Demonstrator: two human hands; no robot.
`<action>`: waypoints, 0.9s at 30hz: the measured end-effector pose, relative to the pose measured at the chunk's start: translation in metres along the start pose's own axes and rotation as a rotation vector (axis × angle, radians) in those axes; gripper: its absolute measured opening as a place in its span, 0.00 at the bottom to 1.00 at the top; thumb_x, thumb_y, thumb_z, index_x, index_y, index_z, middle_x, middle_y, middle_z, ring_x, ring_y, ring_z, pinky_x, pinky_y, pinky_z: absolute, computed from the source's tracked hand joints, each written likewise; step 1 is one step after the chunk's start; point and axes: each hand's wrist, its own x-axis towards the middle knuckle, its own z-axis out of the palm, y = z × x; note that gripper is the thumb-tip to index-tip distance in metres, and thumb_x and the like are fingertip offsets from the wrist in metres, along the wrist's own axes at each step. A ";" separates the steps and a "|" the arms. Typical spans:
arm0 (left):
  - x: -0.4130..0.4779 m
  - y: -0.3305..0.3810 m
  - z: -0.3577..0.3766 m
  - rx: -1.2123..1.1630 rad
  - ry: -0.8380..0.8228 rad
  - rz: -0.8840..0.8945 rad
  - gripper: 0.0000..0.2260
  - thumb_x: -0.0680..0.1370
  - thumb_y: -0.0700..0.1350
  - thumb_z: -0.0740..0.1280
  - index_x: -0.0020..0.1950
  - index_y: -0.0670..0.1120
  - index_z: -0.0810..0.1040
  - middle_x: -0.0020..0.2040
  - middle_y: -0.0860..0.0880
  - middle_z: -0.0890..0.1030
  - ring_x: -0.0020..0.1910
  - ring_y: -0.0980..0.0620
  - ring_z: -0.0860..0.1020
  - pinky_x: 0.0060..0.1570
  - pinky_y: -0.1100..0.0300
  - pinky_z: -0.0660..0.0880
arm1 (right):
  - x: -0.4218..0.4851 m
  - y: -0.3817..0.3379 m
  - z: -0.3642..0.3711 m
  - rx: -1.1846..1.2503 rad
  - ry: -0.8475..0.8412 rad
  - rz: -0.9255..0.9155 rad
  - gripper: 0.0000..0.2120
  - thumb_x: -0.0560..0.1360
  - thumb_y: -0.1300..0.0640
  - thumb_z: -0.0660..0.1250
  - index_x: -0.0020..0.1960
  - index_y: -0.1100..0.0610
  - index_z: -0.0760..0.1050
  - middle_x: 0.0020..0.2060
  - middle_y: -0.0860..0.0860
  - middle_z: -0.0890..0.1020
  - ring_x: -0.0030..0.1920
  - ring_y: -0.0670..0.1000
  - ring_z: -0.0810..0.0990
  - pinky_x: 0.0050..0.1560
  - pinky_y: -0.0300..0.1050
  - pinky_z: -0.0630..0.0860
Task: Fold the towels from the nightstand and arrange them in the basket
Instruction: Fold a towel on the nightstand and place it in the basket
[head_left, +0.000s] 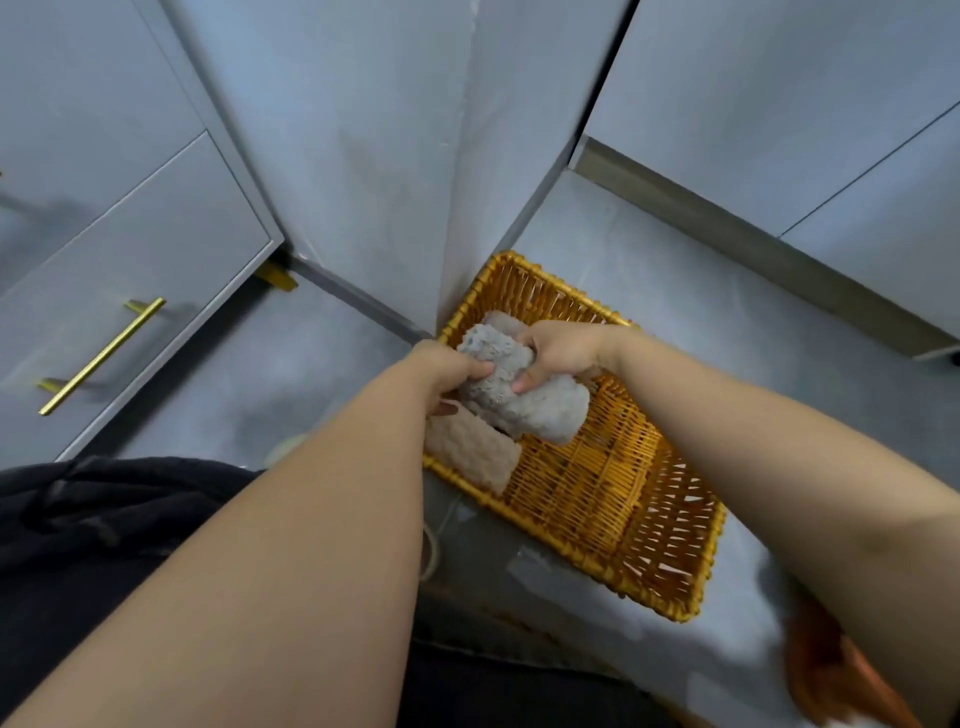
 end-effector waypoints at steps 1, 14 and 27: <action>0.001 -0.003 0.003 0.066 -0.022 0.012 0.24 0.75 0.43 0.71 0.68 0.41 0.70 0.61 0.44 0.76 0.52 0.47 0.75 0.47 0.53 0.73 | 0.000 0.009 0.004 0.002 -0.010 0.013 0.13 0.70 0.63 0.73 0.54 0.58 0.77 0.46 0.48 0.82 0.47 0.46 0.81 0.47 0.38 0.79; 0.018 -0.027 0.009 0.702 -0.141 0.081 0.14 0.79 0.46 0.65 0.61 0.39 0.76 0.54 0.42 0.80 0.47 0.48 0.79 0.51 0.54 0.77 | 0.015 0.115 0.067 -0.255 -0.090 0.498 0.20 0.73 0.58 0.72 0.62 0.64 0.74 0.58 0.58 0.78 0.59 0.58 0.77 0.60 0.55 0.75; 0.017 -0.027 0.007 0.751 -0.151 0.089 0.13 0.80 0.44 0.63 0.61 0.38 0.75 0.55 0.40 0.79 0.51 0.45 0.79 0.54 0.53 0.76 | 0.029 0.118 0.101 -0.337 -0.065 0.503 0.20 0.75 0.55 0.68 0.65 0.62 0.73 0.60 0.57 0.77 0.60 0.56 0.76 0.58 0.47 0.73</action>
